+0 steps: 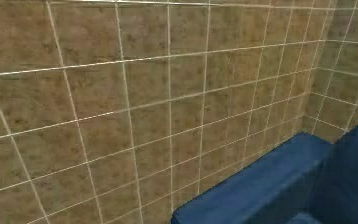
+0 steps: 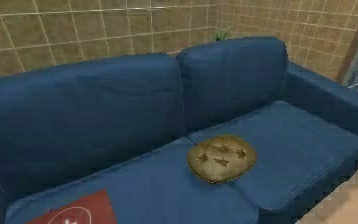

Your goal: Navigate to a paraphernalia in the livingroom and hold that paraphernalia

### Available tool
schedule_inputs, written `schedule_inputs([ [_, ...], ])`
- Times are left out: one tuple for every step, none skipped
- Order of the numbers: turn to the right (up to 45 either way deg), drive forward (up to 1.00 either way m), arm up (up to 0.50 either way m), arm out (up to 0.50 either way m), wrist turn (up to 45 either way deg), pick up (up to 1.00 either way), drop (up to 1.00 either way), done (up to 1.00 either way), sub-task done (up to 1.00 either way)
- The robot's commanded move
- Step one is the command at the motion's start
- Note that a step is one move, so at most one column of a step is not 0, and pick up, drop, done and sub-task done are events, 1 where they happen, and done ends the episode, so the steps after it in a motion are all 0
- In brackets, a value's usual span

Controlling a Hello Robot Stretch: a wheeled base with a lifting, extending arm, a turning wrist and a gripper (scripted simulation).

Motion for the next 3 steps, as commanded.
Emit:
schedule_inputs([
  [-33.0, 0.00, 0.00, 0.00, 0.0, 0.00, 0.00, 0.00, 0.00],
  [0.0, 0.00, 0.50, 0.00, 0.0, 0.00, 0.00, 0.00, 0.00],
  [0.0, 0.00, 0.14, 0.00, 0.0, 0.00, 0.00, 0.00, 0.00],
])
